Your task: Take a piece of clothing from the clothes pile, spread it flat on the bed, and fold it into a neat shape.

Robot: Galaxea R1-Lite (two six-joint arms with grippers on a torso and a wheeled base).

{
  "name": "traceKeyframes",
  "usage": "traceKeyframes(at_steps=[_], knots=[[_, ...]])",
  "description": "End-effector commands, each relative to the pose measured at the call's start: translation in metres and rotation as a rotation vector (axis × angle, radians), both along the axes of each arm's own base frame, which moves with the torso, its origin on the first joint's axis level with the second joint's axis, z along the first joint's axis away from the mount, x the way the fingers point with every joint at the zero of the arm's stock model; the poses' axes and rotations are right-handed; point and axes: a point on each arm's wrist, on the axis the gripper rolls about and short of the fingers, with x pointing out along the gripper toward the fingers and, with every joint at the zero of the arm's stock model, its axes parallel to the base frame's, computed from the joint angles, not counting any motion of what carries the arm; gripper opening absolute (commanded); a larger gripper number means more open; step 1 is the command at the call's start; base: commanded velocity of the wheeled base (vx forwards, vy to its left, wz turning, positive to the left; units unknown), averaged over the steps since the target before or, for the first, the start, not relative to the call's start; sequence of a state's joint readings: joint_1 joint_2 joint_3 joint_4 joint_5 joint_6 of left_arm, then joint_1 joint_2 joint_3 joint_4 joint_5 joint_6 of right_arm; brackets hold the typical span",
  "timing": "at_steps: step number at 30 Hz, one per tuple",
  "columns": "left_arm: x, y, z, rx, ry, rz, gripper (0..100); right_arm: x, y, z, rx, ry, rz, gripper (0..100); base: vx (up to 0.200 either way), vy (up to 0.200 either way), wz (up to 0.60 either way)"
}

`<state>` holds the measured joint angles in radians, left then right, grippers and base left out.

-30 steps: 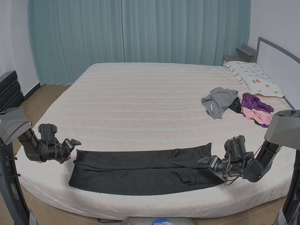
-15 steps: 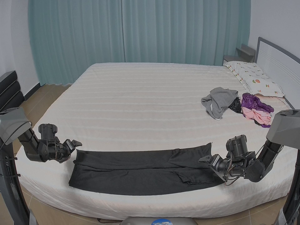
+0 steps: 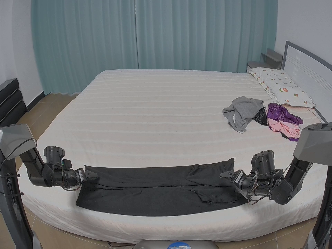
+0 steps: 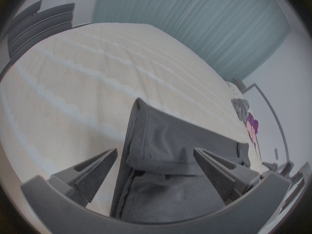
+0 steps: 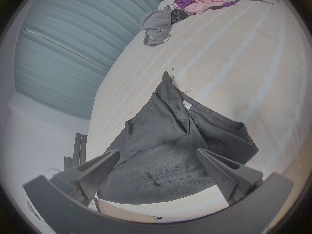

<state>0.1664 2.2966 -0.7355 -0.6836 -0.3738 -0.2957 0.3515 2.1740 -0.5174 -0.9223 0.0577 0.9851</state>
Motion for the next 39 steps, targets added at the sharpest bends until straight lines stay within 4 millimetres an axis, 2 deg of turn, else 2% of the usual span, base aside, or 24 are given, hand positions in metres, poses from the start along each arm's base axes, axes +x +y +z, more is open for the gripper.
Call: traceKeyframes(at_steps=[1, 13, 24, 25, 31, 39], knots=[[-0.01, -0.002, -0.008, 0.019, 0.028, -0.049, 100, -0.001, 0.0, -0.005, -0.004, 0.012, 0.002, 100, 0.0, 0.0, 0.0], [-0.003, -0.002, -0.009, 0.034, 0.009, -0.063, 100, -0.001, 0.001, -0.004, -0.002, 0.009, 0.008, 100, 0.0, 0.0, 0.0], [-0.003, -0.014, -0.014, 0.057, -0.005, -0.087, 100, 0.001, 0.002, -0.004, 0.0, 0.005, 0.009, 100, 0.0, 0.0, 0.0], [-0.003, -0.014, -0.014, 0.057, -0.005, -0.087, 0, 0.001, 0.002, -0.004, 0.0, 0.005, 0.009, 100, 0.0, 0.0, 0.0], [-0.01, -0.017, -0.016, 0.052, 0.015, -0.093, 0, 0.002, 0.001, -0.004, 0.004, 0.005, 0.008, 100, 0.0, 0.0, 0.0], [-0.009, -0.016, -0.014, 0.048, -0.01, -0.081, 0, 0.001, 0.0, -0.002, 0.007, 0.0, 0.002, 100, 0.0, 0.0, 0.0]])
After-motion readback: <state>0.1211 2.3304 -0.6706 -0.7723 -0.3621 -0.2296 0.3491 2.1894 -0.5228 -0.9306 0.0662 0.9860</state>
